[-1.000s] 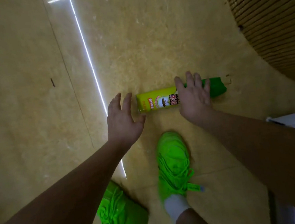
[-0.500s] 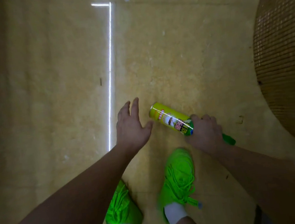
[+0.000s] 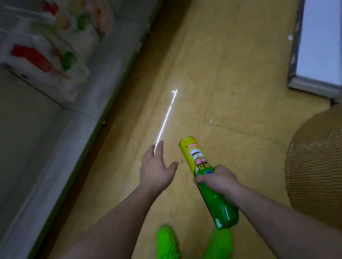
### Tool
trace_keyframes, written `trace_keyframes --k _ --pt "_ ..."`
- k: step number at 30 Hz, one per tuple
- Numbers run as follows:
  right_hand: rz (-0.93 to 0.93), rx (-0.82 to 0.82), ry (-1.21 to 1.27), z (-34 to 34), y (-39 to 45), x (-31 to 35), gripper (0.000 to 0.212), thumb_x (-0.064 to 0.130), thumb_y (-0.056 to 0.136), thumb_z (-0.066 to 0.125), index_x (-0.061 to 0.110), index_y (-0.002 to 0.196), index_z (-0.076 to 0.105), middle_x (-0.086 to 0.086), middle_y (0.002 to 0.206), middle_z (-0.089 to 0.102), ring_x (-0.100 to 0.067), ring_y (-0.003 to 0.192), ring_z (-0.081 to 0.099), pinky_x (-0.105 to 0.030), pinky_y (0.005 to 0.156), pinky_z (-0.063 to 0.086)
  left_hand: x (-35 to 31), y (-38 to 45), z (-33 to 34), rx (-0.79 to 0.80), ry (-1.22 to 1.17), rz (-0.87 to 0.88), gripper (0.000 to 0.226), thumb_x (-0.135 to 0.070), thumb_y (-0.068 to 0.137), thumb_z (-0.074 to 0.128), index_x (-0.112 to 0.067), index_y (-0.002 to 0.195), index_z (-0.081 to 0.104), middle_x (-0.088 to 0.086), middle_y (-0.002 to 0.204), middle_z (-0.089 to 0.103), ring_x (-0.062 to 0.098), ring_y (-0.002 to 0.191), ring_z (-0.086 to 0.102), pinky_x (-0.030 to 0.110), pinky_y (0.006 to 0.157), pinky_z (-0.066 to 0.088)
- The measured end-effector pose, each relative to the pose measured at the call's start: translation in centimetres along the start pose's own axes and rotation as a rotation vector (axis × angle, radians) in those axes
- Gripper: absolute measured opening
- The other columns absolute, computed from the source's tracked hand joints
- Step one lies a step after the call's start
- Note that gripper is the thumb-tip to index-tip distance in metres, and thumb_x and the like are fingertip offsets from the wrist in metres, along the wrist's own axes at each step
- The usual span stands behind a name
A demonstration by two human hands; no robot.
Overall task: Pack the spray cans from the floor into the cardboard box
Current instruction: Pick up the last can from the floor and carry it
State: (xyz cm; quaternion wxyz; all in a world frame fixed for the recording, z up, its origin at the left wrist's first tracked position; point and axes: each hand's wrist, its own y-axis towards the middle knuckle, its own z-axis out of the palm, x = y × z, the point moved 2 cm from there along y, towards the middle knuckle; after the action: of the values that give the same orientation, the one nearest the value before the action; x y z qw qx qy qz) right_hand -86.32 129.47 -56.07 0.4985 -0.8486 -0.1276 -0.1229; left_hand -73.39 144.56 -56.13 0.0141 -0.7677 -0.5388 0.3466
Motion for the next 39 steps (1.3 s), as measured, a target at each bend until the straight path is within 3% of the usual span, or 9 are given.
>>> trace_keyframes --k 3,9,13,18,23,32,39 --pt "-0.079 0.025 0.002 -2.3 -7.8 6.6 0.051 0.052 0.055 0.082 0.017 0.088 0.066 -0.004 0.088 0.071 -0.024 0.08 0.069 -0.031 0.072 0.057 -1.5 -2.8 -8.2 -0.058 -0.019 -0.014 0.083 -0.048 0.087 0.066 -0.029 0.156 0.023 0.011 0.16 0.026 0.028 0.146 0.023 0.037 0.114 0.027" --pt "-0.266 0.079 0.001 -4.0 -18.8 15.9 0.074 0.05 0.033 0.087 0.01 0.092 0.069 -0.009 0.083 0.074 -0.029 0.073 0.073 -0.043 0.072 0.062 -2.9 -7.8 -22.5 -0.197 0.018 0.031 0.085 -0.048 0.085 0.066 -0.028 0.156 0.024 0.012 0.16 0.026 0.029 0.147 0.022 0.04 0.119 0.025" --pt "-0.406 0.181 0.019 -3.8 -25.5 21.1 0.04 0.027 0.062 0.09 0.006 0.083 0.063 -0.013 0.076 0.07 -0.027 0.063 0.069 -0.034 0.058 0.057 -1.4 -11.0 -30.4 -0.288 0.181 0.033 0.086 -0.046 0.086 0.064 -0.03 0.157 0.018 0.011 0.163 0.019 0.03 0.149 0.016 0.04 0.121 0.02" --pt "-0.595 0.412 -0.146 -1.2 -30.1 25.0 0.033 0.018 0.072 0.085 -0.001 0.09 0.065 -0.016 0.071 0.068 -0.026 0.055 0.064 -0.029 0.052 0.052 1.6 -19.6 -36.6 -0.542 0.209 -0.145 0.086 -0.049 0.086 0.063 -0.03 0.156 0.019 0.011 0.163 0.018 0.03 0.15 0.015 0.044 0.12 0.021" --pt "-0.703 0.626 -0.352 3.5 -34.4 24.6 0.047 0.023 0.068 0.087 -0.002 0.102 0.066 -0.02 0.08 0.072 -0.029 0.06 0.067 -0.033 0.055 0.055 3.9 -32.0 -36.4 -0.733 0.099 -0.466 0.085 -0.047 0.086 0.067 -0.026 0.156 0.024 0.011 0.161 0.023 0.028 0.148 0.02 0.034 0.121 0.019" --pt "-0.71 1.031 -0.676 13.4 -44.8 15.8 0.036 0.024 0.078 0.081 0.0 0.097 0.063 -0.018 0.082 0.069 -0.03 0.067 0.065 -0.034 0.059 0.053 6.8 -58.6 -28.3 -0.99 -0.085 -1.059 0.083 -0.048 0.085 0.069 -0.035 0.154 0.024 0.001 0.161 0.024 0.026 0.147 0.023 0.049 0.116 0.031" --pt "-0.698 1.135 -0.897 21.6 -53.0 8.3 0.04 0.022 0.085 0.074 -0.005 0.11 0.06 -0.023 0.098 0.068 -0.032 0.074 0.062 -0.036 0.063 0.051 8.9 -72.0 -22.0 -1.081 -0.171 -1.315 0.084 -0.045 0.087 0.069 -0.031 0.155 0.023 0.002 0.161 0.025 0.026 0.147 0.023 0.044 0.117 0.029"
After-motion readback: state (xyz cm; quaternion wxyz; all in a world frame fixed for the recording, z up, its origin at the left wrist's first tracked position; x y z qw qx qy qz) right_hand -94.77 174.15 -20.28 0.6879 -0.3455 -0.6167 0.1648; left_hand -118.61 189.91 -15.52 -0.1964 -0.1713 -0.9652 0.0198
